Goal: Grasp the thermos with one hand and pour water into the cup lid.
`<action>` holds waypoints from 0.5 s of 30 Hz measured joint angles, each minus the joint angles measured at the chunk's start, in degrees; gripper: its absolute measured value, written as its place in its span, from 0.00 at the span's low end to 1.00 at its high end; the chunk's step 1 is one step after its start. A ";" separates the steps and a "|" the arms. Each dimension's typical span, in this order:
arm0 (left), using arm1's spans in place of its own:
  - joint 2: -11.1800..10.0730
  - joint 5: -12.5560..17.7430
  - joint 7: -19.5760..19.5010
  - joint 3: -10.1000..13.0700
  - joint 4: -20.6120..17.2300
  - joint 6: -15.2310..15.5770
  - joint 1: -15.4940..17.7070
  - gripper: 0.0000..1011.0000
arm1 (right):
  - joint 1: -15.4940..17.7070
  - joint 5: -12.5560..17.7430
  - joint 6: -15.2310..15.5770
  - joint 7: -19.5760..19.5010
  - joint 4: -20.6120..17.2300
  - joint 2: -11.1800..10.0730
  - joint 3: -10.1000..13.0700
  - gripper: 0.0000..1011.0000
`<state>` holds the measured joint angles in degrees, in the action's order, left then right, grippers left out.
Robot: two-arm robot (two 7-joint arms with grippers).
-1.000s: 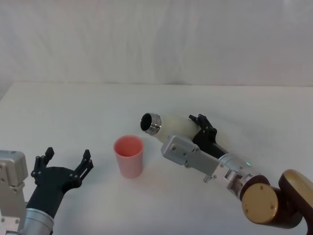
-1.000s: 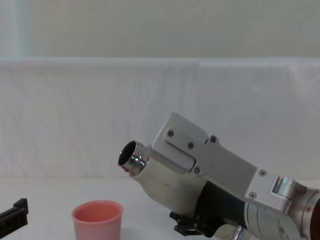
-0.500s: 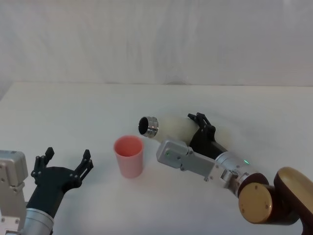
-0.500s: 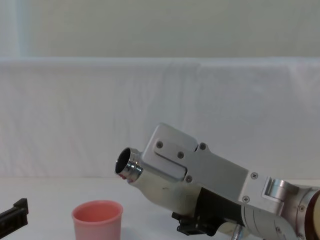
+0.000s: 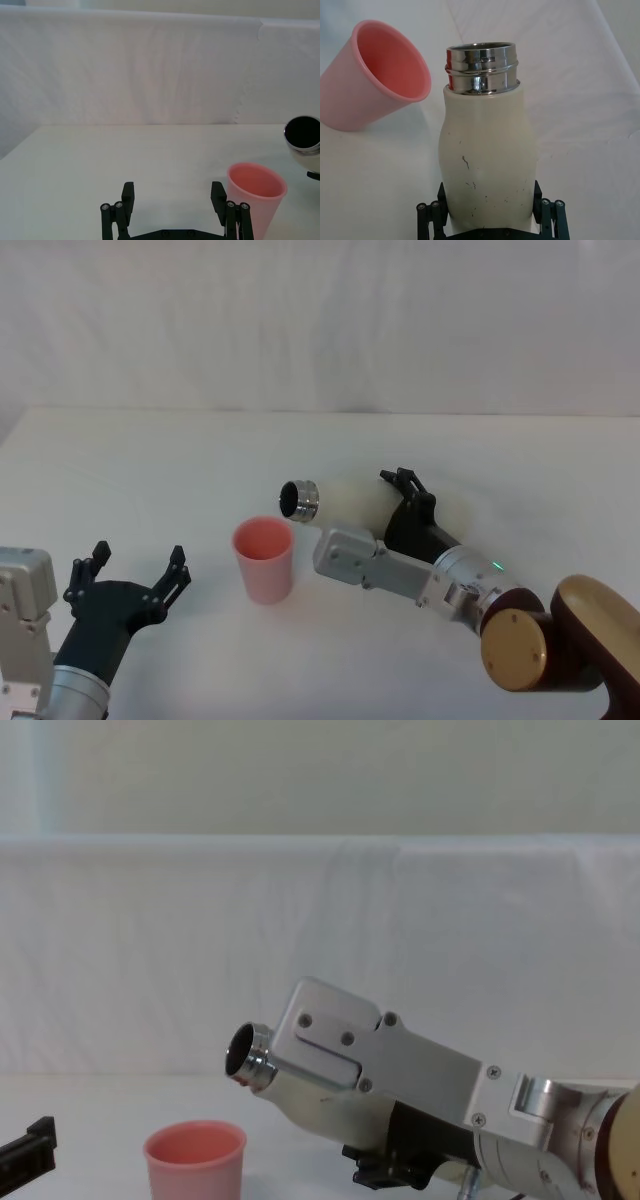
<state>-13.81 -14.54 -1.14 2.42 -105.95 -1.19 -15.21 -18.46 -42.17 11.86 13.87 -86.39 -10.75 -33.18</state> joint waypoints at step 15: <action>0.00 0.00 0.00 0.00 0.00 0.01 0.00 0.99 | -1.48 -2.89 0.46 -0.06 1.84 0.41 -1.06 0.95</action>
<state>-13.81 -14.54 -1.14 2.41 -105.95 -1.19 -15.21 -19.94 -45.07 12.32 13.80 -84.55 -10.34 -34.24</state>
